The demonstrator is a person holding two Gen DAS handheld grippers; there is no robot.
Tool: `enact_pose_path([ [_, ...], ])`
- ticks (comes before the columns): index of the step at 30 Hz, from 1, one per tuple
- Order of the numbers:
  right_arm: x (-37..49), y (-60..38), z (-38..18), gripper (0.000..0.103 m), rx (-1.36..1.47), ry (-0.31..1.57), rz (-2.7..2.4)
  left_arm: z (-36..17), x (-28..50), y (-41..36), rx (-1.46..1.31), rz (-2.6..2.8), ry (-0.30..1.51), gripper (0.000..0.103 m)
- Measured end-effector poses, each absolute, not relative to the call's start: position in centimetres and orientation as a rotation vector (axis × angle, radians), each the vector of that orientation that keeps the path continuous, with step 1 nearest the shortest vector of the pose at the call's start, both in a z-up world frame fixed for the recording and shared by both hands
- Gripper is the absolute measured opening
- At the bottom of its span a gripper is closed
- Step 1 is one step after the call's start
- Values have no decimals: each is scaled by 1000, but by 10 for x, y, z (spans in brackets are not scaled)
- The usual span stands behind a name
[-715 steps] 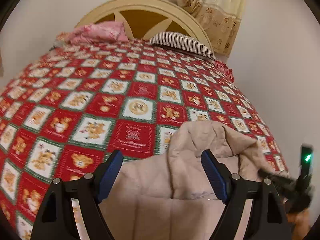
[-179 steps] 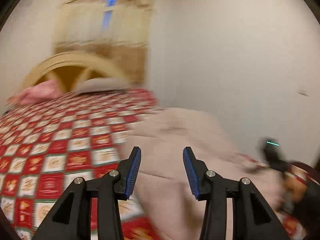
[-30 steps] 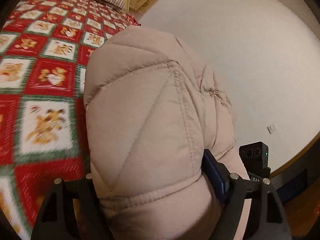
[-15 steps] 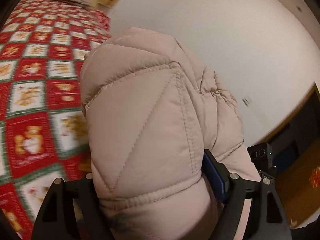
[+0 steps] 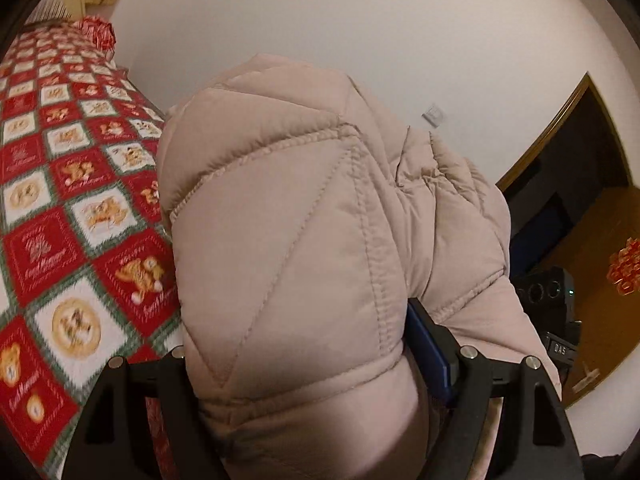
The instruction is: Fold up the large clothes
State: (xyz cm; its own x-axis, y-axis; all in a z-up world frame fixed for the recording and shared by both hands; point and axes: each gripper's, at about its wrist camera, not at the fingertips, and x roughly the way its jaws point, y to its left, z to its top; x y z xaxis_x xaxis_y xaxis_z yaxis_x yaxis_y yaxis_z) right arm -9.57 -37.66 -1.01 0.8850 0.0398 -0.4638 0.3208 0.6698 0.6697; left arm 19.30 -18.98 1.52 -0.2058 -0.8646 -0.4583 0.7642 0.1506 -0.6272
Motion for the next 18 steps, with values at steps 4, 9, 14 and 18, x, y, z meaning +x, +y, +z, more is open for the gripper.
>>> enact_pose_path([
  [4,-85,-392,-27,45,814,446,-163,8,194,-205,-61,-1402,955,80],
  [9,-66,-419,-46,44,785,440,-172,-14,221,-241,-5,-1316,973,80],
  [14,-65,-449,-73,44,813,451,-212,-27,221,-267,96,-1262,952,80],
  [18,-70,-467,-101,48,883,468,-212,-38,225,-269,104,-1214,967,82],
])
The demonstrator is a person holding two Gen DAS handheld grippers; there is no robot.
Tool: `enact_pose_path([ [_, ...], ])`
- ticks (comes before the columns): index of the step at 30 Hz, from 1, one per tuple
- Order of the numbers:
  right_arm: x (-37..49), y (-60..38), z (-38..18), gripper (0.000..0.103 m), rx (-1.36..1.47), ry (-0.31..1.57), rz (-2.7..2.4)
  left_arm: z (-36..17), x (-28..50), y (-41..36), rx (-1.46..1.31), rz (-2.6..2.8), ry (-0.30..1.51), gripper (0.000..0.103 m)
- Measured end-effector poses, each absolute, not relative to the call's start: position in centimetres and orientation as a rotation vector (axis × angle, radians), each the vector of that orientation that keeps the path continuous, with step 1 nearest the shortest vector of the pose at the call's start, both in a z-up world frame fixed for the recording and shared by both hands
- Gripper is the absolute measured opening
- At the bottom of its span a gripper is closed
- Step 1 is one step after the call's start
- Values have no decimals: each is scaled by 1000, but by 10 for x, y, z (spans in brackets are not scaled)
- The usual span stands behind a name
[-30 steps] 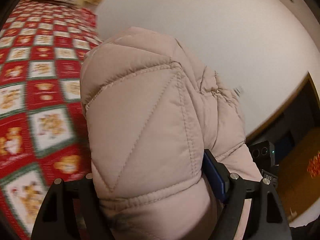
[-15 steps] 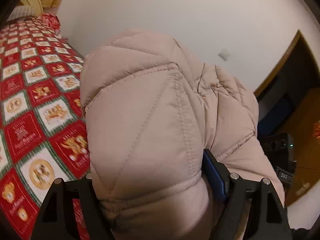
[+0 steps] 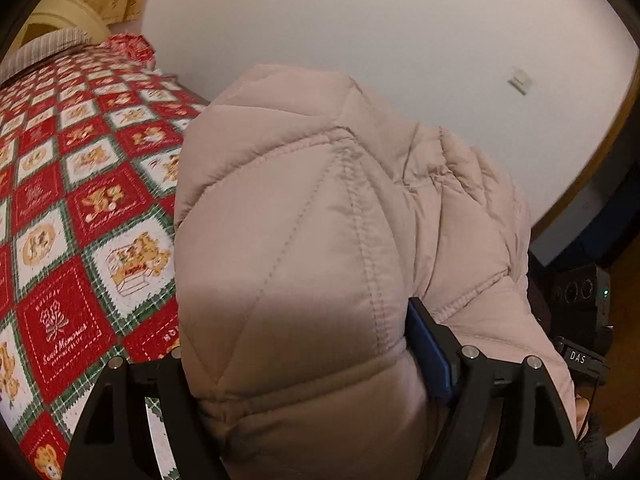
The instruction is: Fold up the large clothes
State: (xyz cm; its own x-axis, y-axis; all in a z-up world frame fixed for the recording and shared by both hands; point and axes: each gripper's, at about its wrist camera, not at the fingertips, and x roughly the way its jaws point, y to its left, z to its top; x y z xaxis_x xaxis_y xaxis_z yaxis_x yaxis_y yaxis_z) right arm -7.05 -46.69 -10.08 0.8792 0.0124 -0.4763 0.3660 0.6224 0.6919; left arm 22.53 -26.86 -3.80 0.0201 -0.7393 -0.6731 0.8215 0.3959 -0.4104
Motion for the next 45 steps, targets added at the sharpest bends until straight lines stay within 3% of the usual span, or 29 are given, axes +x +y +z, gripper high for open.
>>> enact_pose_path([
  [3,-69,-473,-109,51,882,492,-206,-47,228,-270,92,-1166,974,87],
  [7,-66,-479,-111,56,887,511,-206,-50,218,-271,135,-1076,917,102],
  [12,-89,-470,-93,64,920,541,-291,-43,195,-272,239,-1014,791,102],
  [16,-135,-450,-44,64,807,487,-493,-44,196,-273,236,-996,794,102],
  [17,-142,-440,-32,56,735,488,-548,-45,196,-272,236,-993,793,102],
  [18,-144,-423,-14,37,623,501,-595,-44,194,-272,242,-985,787,102],
  [20,-137,-392,9,21,458,564,-623,-42,188,-272,256,-969,775,102],
  [25,-95,-341,34,20,226,617,-607,-34,174,-265,272,-941,750,102],
  [33,-76,-375,-38,17,350,683,-618,-30,163,-265,311,-921,705,102],
  [45,-80,-379,-52,16,376,692,-625,-37,161,-278,372,-920,700,102],
])
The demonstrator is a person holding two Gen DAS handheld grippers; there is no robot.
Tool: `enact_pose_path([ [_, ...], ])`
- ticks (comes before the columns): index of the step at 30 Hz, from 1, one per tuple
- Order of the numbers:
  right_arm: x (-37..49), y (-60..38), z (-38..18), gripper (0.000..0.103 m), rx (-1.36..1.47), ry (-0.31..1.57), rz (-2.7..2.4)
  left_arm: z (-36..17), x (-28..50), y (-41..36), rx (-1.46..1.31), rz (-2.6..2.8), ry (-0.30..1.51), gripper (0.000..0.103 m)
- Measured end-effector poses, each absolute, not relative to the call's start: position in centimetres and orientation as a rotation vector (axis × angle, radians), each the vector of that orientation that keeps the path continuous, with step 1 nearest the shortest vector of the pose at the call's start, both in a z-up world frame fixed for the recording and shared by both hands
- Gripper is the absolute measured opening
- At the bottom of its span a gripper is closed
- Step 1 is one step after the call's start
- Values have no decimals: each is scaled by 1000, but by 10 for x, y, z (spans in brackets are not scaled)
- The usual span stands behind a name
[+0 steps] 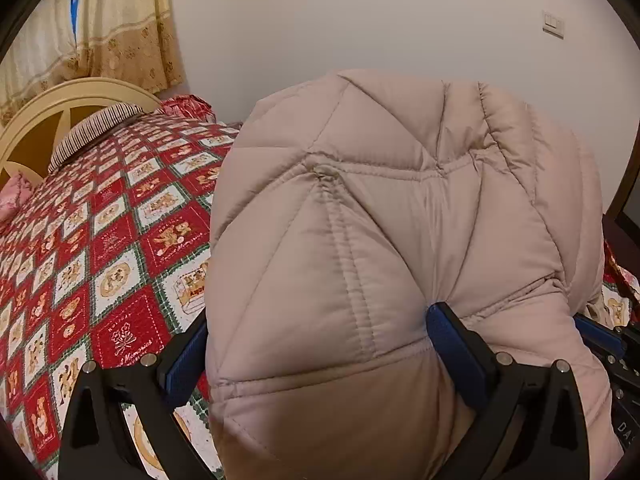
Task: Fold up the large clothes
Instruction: 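Lower the folded jacket onto the quilt and open both grippers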
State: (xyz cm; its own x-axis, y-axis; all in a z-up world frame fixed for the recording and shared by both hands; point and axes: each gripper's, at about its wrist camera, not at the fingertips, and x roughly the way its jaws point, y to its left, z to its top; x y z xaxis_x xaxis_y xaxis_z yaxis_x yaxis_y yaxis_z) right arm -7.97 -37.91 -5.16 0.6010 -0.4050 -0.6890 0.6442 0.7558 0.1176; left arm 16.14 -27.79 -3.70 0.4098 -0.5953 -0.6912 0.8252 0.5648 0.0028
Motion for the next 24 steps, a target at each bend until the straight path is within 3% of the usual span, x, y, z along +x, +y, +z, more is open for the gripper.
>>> enact_pose_path([
  [10,-82,-375,-27,19,352,694,-636,-3,149,-255,422,-907,702,102],
  [13,-90,-366,-12,44,361,677,-660,12,132,-244,473,-871,627,102],
  [15,-95,-357,0,79,350,650,-662,20,121,-235,477,-860,594,102],
  [17,-103,-344,13,84,317,619,-666,25,110,-226,460,-872,577,102],
  [24,-140,-303,45,89,293,611,-676,36,75,-197,437,-883,600,102],
])
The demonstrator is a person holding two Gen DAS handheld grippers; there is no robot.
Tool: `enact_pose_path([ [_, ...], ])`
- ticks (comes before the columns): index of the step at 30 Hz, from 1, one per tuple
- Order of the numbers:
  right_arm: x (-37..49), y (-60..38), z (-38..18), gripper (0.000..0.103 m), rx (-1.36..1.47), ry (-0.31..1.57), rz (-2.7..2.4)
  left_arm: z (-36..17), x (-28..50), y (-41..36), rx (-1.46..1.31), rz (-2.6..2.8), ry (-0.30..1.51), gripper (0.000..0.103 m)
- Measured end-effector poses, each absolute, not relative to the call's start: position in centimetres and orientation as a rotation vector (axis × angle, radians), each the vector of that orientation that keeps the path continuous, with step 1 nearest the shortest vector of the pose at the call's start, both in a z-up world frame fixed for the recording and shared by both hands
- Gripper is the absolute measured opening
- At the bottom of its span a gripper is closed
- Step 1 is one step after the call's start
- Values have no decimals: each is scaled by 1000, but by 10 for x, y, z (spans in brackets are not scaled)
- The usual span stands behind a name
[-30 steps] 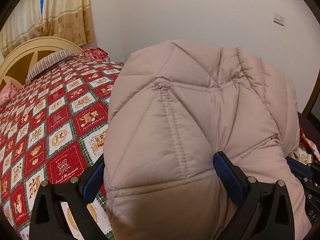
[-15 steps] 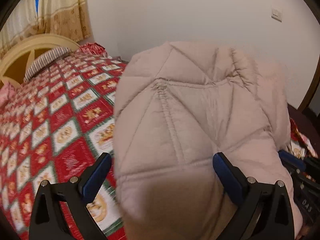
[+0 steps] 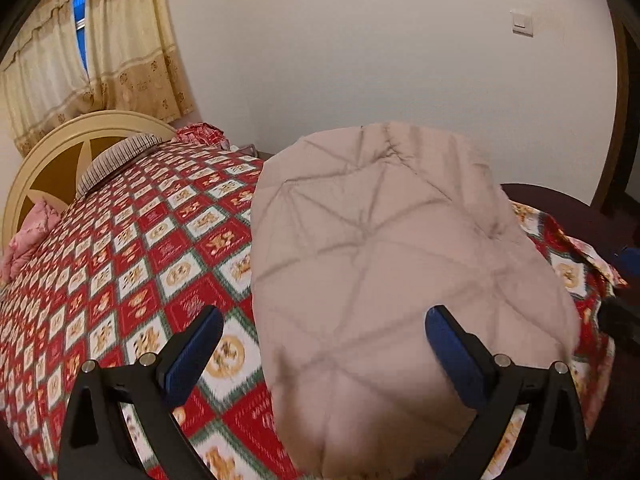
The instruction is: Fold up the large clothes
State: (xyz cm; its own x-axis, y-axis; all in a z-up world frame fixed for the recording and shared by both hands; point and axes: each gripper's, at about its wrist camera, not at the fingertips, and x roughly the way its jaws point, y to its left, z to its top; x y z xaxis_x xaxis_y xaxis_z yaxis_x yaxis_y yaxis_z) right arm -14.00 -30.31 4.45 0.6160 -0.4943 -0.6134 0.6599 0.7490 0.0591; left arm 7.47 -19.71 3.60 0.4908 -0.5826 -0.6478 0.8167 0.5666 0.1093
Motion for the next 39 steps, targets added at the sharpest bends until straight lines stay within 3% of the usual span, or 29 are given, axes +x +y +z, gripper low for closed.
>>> enact_pose_path([
  [9,-175,-288,65,96,310,465,-810,52,33,-167,471,-770,514,102],
  [16,-186,-274,77,103,257,365,-806,76,21,-150,330,-793,469,102],
  [39,-200,-278,81,103,290,364,-818,93,5,-146,277,-860,437,102],
])
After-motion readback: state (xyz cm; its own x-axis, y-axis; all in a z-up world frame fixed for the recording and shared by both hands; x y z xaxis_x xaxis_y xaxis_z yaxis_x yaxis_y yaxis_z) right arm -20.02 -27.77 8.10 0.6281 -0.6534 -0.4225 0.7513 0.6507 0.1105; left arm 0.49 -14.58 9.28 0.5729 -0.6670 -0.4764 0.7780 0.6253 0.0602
